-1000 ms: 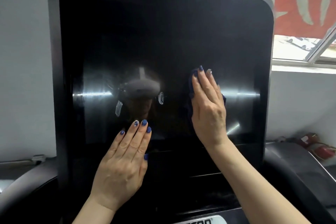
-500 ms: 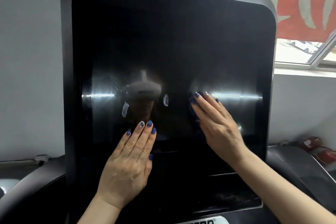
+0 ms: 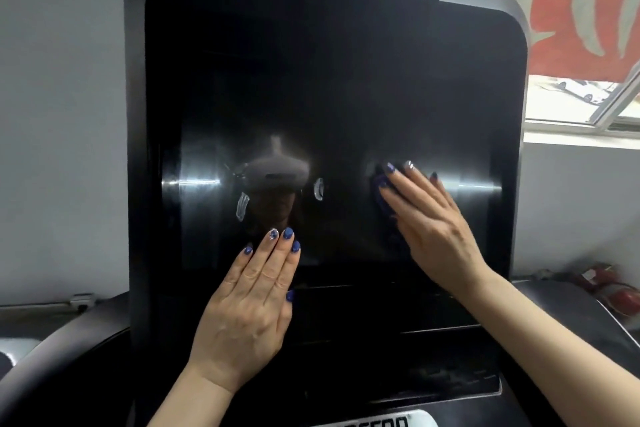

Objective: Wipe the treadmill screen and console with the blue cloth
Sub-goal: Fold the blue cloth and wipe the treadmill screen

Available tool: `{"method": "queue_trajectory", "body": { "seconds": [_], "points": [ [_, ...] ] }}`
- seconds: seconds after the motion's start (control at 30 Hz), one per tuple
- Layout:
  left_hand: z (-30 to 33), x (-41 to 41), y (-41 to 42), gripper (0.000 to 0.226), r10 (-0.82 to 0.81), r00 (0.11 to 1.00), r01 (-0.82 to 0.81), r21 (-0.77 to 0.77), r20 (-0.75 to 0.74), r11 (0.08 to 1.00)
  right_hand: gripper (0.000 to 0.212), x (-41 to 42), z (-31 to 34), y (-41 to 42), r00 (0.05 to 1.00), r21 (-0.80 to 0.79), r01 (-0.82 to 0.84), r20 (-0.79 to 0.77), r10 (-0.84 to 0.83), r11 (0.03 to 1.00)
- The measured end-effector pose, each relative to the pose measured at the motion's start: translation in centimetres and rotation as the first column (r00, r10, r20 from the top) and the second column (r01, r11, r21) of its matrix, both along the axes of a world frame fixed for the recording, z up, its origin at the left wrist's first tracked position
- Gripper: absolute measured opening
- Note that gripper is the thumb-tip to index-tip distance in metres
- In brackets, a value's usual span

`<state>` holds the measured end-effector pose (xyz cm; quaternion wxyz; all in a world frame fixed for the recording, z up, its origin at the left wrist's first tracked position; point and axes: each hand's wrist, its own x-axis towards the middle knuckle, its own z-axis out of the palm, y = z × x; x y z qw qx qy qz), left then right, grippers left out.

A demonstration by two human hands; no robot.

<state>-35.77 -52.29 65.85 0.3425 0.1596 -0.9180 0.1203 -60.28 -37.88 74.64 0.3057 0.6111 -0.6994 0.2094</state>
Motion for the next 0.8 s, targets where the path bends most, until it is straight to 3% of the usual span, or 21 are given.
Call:
{"method": "queue_trajectory", "body": {
  "seconds": [0.1, 0.3, 0.47, 0.53, 0.67, 0.8],
  "points": [
    [-0.2, 0.0, -0.1, 0.054, 0.008, 1.000, -0.008, -0.004, 0.007, 1.000, 0.040, 2.0, 0.5, -3.2, 0.992, -0.135, 0.065, 0.112, -0.050, 0.989],
    [0.0, 0.0, 0.1, 0.055, 0.000, 1.000, 0.000, 0.004, 0.010, 1.000, 0.041, 0.7, 0.0, 0.1, 0.994, 0.081, -0.060, -0.088, 0.067, 0.995],
    [0.1, 0.0, 0.1, 0.055, -0.002, 1.000, 0.002, 0.002, 0.005, 1.000, 0.041, 1.8, 2.2, -5.4, 0.998, -0.114, 0.011, 0.061, -0.005, 0.993],
    [0.1, 0.0, 0.0, 0.055, -0.008, 1.000, 0.008, 0.006, 0.003, 1.000, 0.041, 2.4, 1.9, -6.0, 0.998, -0.093, -0.007, 0.056, 0.013, 0.996],
    [0.1, 0.0, 0.2, 0.055, -0.009, 1.000, 0.009, 0.008, 0.014, 1.000, 0.040, 0.2, 2.0, -2.6, 0.987, 0.091, -0.118, -0.099, 0.127, 0.989],
    [0.1, 0.0, -0.1, 0.057, -0.006, 1.000, 0.006, 0.000, 0.025, 1.000, 0.044, 0.8, 3.2, -5.2, 0.997, -0.023, -0.071, -0.022, 0.070, 0.997]
  ]
}}
